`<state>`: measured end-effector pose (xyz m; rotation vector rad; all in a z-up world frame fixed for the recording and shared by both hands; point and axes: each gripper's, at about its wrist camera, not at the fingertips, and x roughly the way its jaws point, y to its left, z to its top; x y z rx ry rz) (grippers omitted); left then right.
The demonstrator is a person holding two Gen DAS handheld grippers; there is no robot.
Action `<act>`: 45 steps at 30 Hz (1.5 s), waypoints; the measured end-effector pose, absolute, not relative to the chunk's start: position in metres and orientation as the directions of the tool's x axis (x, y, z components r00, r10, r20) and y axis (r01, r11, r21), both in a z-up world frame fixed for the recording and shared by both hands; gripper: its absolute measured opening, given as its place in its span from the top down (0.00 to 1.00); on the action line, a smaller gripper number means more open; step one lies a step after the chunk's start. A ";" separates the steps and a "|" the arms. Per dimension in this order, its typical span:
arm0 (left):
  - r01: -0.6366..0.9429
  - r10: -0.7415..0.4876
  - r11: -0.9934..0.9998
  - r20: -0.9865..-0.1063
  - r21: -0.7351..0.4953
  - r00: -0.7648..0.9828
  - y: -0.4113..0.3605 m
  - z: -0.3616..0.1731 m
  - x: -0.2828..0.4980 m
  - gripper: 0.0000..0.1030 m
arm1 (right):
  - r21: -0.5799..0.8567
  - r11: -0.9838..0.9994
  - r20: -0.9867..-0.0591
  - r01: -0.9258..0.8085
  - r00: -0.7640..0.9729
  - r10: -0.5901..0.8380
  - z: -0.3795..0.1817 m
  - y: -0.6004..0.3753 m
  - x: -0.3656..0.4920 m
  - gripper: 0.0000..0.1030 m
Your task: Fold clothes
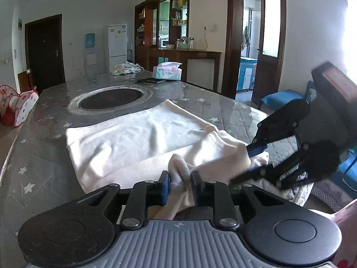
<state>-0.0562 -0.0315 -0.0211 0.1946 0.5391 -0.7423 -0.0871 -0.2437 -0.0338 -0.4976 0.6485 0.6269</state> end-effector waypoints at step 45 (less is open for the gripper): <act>0.716 -0.612 0.691 -0.448 0.098 0.652 -0.002 0.044 -0.072 0.95 | -0.087 0.752 -0.600 -0.654 0.637 0.484 0.069 -0.276 -0.094 0.92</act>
